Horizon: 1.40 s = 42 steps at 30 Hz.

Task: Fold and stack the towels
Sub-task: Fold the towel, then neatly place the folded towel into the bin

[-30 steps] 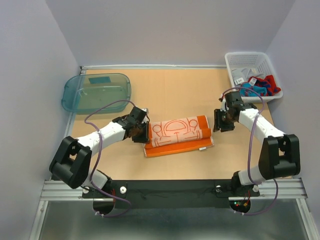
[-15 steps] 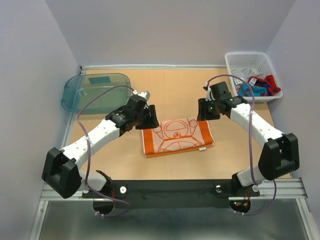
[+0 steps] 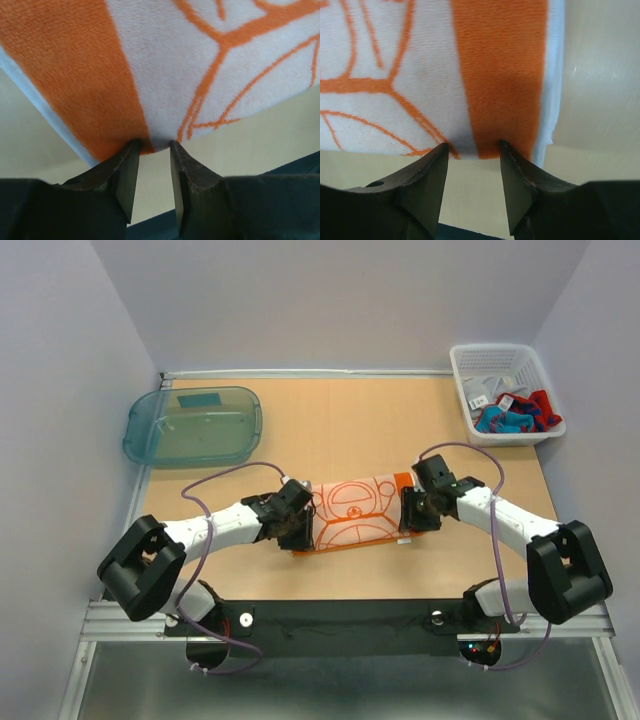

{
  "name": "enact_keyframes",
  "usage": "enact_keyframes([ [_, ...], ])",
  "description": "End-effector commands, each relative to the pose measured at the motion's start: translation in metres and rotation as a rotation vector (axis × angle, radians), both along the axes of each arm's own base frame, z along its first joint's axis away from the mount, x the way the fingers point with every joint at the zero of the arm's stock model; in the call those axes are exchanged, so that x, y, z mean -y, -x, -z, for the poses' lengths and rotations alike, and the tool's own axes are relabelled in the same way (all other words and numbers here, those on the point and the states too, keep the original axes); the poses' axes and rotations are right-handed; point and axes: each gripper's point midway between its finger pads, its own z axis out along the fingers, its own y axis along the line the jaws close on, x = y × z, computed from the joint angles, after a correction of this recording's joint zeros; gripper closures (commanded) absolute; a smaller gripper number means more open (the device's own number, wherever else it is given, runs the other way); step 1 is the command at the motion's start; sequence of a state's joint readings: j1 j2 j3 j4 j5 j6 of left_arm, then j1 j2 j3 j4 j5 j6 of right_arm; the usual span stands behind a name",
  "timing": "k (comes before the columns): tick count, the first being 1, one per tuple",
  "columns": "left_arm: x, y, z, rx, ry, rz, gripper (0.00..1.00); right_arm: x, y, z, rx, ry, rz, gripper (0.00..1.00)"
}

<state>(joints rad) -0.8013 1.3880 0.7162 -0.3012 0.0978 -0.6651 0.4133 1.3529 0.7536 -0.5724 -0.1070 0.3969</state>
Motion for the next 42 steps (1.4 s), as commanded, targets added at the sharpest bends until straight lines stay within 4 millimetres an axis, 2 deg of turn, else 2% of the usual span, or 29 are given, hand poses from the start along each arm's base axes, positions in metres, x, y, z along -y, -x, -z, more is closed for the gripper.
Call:
enact_keyframes([
  [1, -0.002, 0.006, 0.009, -0.01, 0.036, -0.036, 0.59, 0.015, 0.002, 0.017, 0.021, 0.032, 0.155, 0.49],
  [6, -0.011, 0.008, 0.025, -0.031, -0.018, -0.056, 0.64, 0.023, 0.002, 0.028, 0.011, 0.019, 0.246, 0.51],
  [8, -0.015, 0.005, 0.025, -0.022, -0.026, -0.069, 0.64, 0.038, -0.005, 0.027, 0.041, 0.055, 0.303, 0.51],
  [12, -0.022, -0.014, 0.02, 0.007, -0.02, -0.112, 0.65, 0.061, -0.022, 0.025, 0.07, 0.043, 0.397, 0.51],
  [14, -0.025, -0.036, 0.012, 0.041, -0.012, -0.138, 0.65, 0.073, -0.037, 0.023, 0.08, 0.025, 0.435, 0.51],
  [15, -0.021, -0.05, 0.001, 0.069, 0.007, -0.146, 0.65, 0.076, -0.048, 0.017, 0.101, 0.023, 0.437, 0.51],
  [19, 0.001, -0.077, -0.017, 0.127, 0.055, -0.103, 0.64, 0.085, -0.07, 0.021, 0.094, 0.066, 0.441, 0.51],
  [21, 0.01, -0.082, -0.017, 0.124, 0.073, -0.079, 0.63, 0.088, -0.084, 0.019, 0.103, 0.082, 0.447, 0.51],
  [24, 0.014, -0.084, -0.029, 0.141, 0.1, -0.08, 0.61, 0.085, -0.098, 0.0, 0.166, 0.078, 0.361, 0.5],
  [26, 0.011, -0.083, -0.045, 0.178, 0.119, -0.093, 0.59, 0.083, -0.1, -0.014, 0.194, 0.079, 0.312, 0.48],
  [27, 0.006, -0.084, -0.05, 0.199, 0.115, -0.113, 0.56, 0.084, -0.1, -0.031, 0.229, 0.084, 0.269, 0.46],
  [28, 0.002, -0.083, -0.065, 0.233, 0.129, -0.123, 0.53, 0.083, -0.1, -0.04, 0.246, 0.088, 0.244, 0.45],
  [31, -0.019, -0.085, -0.078, 0.278, 0.121, -0.186, 0.45, 0.06, -0.093, -0.074, 0.316, 0.059, 0.093, 0.41],
  [32, -0.026, -0.088, -0.091, 0.315, 0.142, -0.209, 0.43, 0.041, -0.087, -0.081, 0.337, 0.054, 0.023, 0.39],
  [33, -0.038, -0.093, -0.095, 0.33, 0.142, -0.247, 0.38, 0.03, -0.083, -0.086, 0.352, 0.059, -0.019, 0.37],
  [34, -0.047, -0.095, -0.098, 0.342, 0.14, -0.268, 0.29, 0.017, -0.082, -0.096, 0.388, 0.062, -0.07, 0.36],
  [35, -0.056, -0.095, -0.105, 0.365, 0.141, -0.281, 0.18, -0.008, -0.072, -0.099, 0.409, 0.07, -0.152, 0.35],
  [36, -0.068, -0.099, -0.107, 0.388, 0.117, -0.312, 0.18, -0.023, -0.067, -0.102, 0.418, 0.065, -0.198, 0.35],
  [37, -0.083, -0.103, -0.113, 0.414, 0.102, -0.34, 0.09, -0.05, -0.057, -0.1, 0.416, 0.057, -0.287, 0.32],
  [38, -0.09, -0.105, -0.114, 0.424, 0.093, -0.352, 0.05, -0.052, -0.06, -0.097, 0.404, 0.064, -0.292, 0.32],
  [39, -0.097, -0.107, -0.116, 0.432, 0.087, -0.366, 0.01, -0.073, -0.049, -0.094, 0.407, 0.076, -0.372, 0.3],
  [40, -0.108, -0.112, -0.118, 0.444, 0.08, -0.394, 0.01, -0.087, -0.047, -0.097, 0.415, 0.081, -0.412, 0.28],
  [41, -0.115, -0.113, -0.12, 0.46, 0.071, -0.393, 0.01, -0.108, -0.034, -0.081, 0.381, 0.106, -0.499, 0.28],
  [42, -0.12, -0.114, -0.121, 0.466, 0.071, -0.402, 0.01, -0.116, -0.031, -0.077, 0.382, 0.139, -0.537, 0.27],
])
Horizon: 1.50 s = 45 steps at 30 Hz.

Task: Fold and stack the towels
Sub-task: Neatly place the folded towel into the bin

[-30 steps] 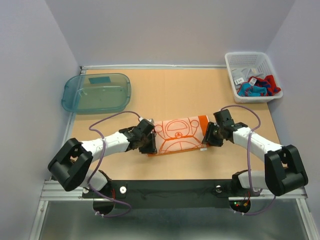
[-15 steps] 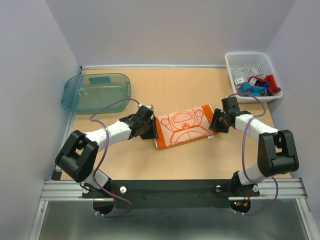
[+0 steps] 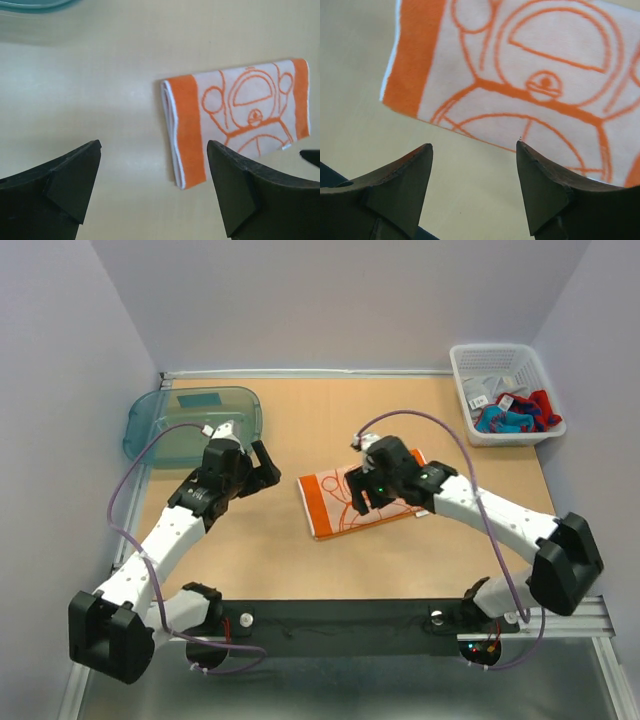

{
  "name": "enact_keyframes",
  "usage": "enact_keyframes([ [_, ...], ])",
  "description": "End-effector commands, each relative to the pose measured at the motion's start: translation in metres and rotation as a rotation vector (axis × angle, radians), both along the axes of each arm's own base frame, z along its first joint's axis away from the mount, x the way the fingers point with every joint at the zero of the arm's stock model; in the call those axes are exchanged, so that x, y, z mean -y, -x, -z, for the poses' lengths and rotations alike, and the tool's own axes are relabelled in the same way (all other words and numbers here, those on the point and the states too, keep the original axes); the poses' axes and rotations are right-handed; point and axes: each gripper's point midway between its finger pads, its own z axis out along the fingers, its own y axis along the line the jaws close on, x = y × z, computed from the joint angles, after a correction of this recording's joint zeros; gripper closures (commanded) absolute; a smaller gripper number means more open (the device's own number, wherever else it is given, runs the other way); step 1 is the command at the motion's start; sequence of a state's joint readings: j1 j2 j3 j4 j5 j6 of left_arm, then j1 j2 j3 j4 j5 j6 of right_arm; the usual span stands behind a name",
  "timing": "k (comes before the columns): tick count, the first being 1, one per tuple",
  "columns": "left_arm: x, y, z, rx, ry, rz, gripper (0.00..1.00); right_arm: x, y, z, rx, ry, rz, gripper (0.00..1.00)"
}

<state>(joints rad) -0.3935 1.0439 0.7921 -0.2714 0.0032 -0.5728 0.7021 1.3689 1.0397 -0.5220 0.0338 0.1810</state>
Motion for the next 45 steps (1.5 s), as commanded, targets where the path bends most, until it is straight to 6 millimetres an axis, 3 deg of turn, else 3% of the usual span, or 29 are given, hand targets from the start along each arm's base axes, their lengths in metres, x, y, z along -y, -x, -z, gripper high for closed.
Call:
enact_keyframes([
  [1, -0.033, 0.001, 0.007, 0.014, -0.075, -0.04, 0.01, -0.036, 0.016, 0.02, 0.007, 0.156, -0.15, 0.27],
  [2, -0.044, -0.002, 0.008, 0.021, -0.088, -0.062, 0.01, -0.06, 0.026, 0.024, 0.014, 0.178, -0.211, 0.26],
  [5, -0.062, -0.002, 0.009, 0.055, -0.119, -0.103, 0.01, -0.099, 0.039, 0.02, 0.051, 0.191, -0.303, 0.26],
  [6, -0.067, 0.001, 0.018, 0.048, -0.139, -0.106, 0.01, -0.107, 0.042, 0.033, 0.043, 0.228, -0.333, 0.27],
  [7, -0.069, 0.0, 0.013, 0.067, -0.141, -0.119, 0.01, -0.114, 0.044, 0.035, 0.05, 0.24, -0.354, 0.27],
  [9, -0.075, 0.007, 0.023, 0.071, -0.144, -0.14, 0.01, -0.132, 0.049, 0.035, 0.071, 0.251, -0.39, 0.3],
  [10, -0.075, 0.01, 0.032, 0.064, -0.136, -0.147, 0.02, -0.135, 0.05, 0.046, 0.06, 0.276, -0.406, 0.31],
  [11, -0.075, 0.01, 0.026, 0.084, -0.13, -0.145, 0.02, -0.138, 0.051, 0.047, 0.067, 0.287, -0.412, 0.33],
  [13, -0.075, 0.007, 0.018, 0.106, -0.131, -0.148, 0.02, -0.143, 0.051, 0.052, 0.074, 0.306, -0.428, 0.35],
  [16, -0.081, 0.008, 0.02, 0.115, -0.144, -0.18, 0.02, -0.145, 0.051, 0.066, 0.069, 0.347, -0.446, 0.39],
  [25, -0.079, 0.006, 0.02, 0.115, -0.143, -0.169, 0.02, -0.128, 0.039, 0.096, 0.089, 0.491, -0.405, 0.43],
  [30, -0.078, 0.007, 0.024, 0.104, -0.144, -0.162, 0.02, -0.123, 0.044, 0.12, 0.044, 0.532, -0.42, 0.57],
  [32, -0.078, 0.006, 0.025, 0.098, -0.143, -0.16, 0.02, -0.115, 0.047, 0.135, 0.021, 0.567, -0.425, 0.57],
  [35, -0.074, 0.006, 0.031, 0.079, -0.135, -0.144, 0.02, -0.104, 0.046, 0.15, 0.016, 0.632, -0.445, 0.71],
  [37, -0.072, 0.007, 0.036, 0.056, -0.136, -0.135, 0.02, -0.105, 0.046, 0.155, 0.013, 0.634, -0.445, 0.92],
  [38, -0.073, 0.007, 0.038, 0.047, -0.139, -0.138, 0.02, -0.108, 0.045, 0.154, 0.013, 0.616, -0.444, 0.99],
  [40, -0.074, 0.007, 0.041, 0.029, -0.141, -0.15, 0.02, -0.118, 0.042, 0.148, 0.026, 0.551, -0.43, 0.99],
  [45, -0.068, 0.008, 0.053, -0.029, -0.082, -0.179, 0.01, -0.145, 0.024, 0.105, 0.036, 0.224, -0.361, 0.99],
])
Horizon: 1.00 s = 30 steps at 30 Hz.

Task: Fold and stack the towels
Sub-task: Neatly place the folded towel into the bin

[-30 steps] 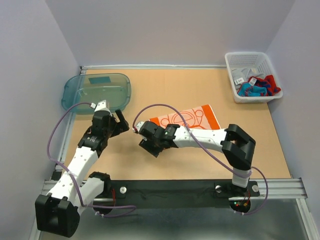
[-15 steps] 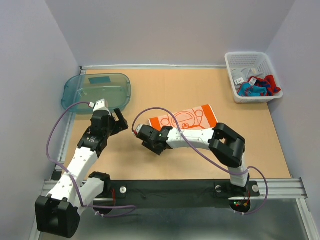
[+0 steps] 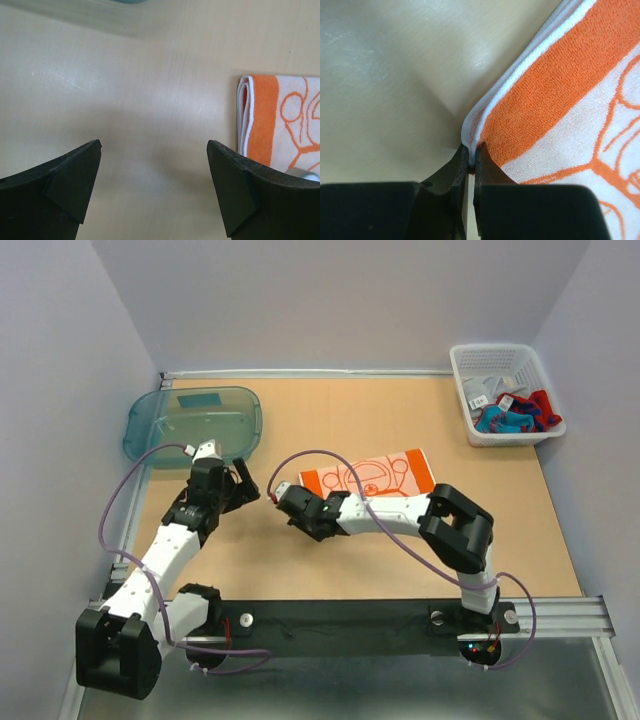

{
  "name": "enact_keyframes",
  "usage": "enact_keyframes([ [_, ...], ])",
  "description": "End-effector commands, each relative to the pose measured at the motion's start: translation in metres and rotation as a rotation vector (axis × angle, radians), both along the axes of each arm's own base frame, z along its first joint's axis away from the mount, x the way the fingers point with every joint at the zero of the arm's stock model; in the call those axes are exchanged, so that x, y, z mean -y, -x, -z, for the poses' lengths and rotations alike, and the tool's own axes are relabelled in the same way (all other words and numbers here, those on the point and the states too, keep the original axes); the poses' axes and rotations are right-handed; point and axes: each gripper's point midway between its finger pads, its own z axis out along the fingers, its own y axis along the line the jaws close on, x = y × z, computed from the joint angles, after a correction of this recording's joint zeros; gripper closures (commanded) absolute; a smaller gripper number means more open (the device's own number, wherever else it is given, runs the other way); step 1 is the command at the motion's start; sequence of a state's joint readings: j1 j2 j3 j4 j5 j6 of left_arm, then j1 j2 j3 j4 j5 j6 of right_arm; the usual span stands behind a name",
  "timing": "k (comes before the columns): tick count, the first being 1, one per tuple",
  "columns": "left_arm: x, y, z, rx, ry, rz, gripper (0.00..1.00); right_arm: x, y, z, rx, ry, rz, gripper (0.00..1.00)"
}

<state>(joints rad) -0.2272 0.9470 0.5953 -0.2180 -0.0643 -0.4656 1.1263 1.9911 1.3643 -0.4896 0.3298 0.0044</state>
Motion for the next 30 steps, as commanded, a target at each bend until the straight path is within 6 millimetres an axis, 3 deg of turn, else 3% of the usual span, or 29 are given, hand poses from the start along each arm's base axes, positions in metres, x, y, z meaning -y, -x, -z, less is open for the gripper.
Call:
enact_keyframes([
  [1, 0.008, -0.001, 0.006, -0.013, 0.081, -0.025, 0.01, -0.014, -0.012, -0.013, -0.091, -0.256, 0.053, 1.0],
  [6, 0.042, 0.005, 0.023, -0.056, 0.283, 0.033, 0.01, -0.025, -0.025, -0.051, -0.068, -0.43, 0.052, 1.0],
  [11, 0.065, 0.004, 0.029, -0.091, 0.404, 0.062, 0.01, -0.023, -0.033, -0.065, -0.062, -0.503, 0.072, 1.0],
  [17, 0.093, -0.004, 0.024, -0.104, 0.49, 0.102, 0.01, -0.021, -0.033, -0.067, -0.067, -0.544, 0.083, 1.0],
  [24, 0.132, -0.013, 0.031, -0.141, 0.583, 0.131, 0.01, -0.015, -0.033, -0.068, -0.068, -0.58, 0.103, 0.99],
  [30, 0.146, -0.025, 0.03, -0.106, 0.652, 0.122, 0.01, -0.011, -0.036, -0.067, -0.064, -0.589, 0.117, 1.0],
])
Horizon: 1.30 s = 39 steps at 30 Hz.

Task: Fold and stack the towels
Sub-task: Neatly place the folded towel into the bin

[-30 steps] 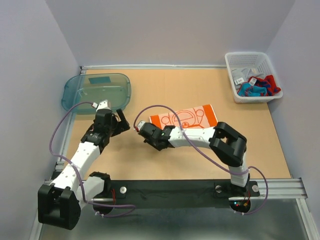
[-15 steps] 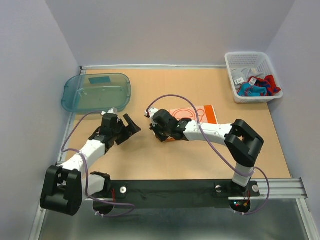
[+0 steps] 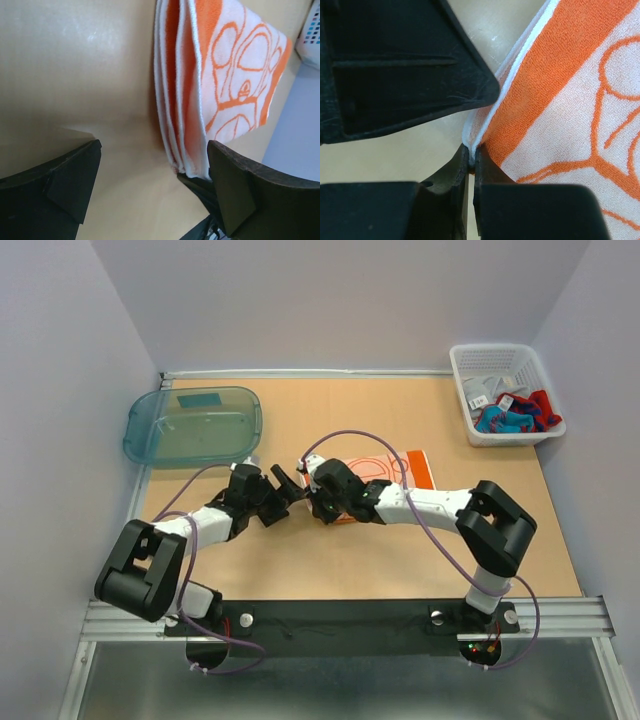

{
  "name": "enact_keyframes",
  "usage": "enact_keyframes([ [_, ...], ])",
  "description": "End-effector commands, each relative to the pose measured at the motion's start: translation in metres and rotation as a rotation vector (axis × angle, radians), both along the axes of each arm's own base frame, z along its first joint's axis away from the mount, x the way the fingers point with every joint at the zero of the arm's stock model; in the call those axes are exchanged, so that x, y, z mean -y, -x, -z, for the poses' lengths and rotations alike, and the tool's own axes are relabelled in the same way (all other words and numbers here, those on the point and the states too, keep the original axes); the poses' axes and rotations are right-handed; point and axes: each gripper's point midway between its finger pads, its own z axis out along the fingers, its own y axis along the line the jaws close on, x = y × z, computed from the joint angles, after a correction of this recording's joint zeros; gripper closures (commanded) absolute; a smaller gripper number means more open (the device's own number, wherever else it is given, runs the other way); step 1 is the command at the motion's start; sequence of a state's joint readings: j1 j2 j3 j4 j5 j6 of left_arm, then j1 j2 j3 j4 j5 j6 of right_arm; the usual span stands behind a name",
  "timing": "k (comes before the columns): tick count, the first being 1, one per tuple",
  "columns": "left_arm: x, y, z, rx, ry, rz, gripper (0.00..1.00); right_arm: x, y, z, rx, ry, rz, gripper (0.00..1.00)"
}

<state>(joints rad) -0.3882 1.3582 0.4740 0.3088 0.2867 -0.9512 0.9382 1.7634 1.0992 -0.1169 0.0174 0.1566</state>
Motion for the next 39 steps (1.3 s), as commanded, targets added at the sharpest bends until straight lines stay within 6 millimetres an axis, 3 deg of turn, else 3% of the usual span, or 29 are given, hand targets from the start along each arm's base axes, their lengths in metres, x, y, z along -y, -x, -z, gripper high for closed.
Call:
enact_keyframes([
  [1, 0.018, -0.026, -0.029, 0.1, 0.106, -0.027, 0.01, -0.01, -0.009, -0.028, 0.049, -0.104, 0.013, 1.0],
  [13, 0.029, -0.041, 0.003, 0.033, 0.108, -0.084, 0.03, -0.017, -0.007, -0.039, 0.038, -0.161, 0.006, 1.0],
  [27, 0.036, -0.043, 0.026, -0.012, 0.09, -0.081, 0.18, -0.016, -0.008, -0.049, 0.052, -0.18, 0.022, 1.0],
  [33, 0.035, -0.045, 0.019, 0.018, 0.084, -0.076, 0.41, -0.012, -0.006, -0.039, 0.038, -0.162, 0.029, 0.99],
  [39, 0.032, -0.044, 0.02, 0.036, 0.043, -0.053, 0.76, -0.01, -0.003, -0.033, 0.02, -0.156, 0.037, 0.99],
])
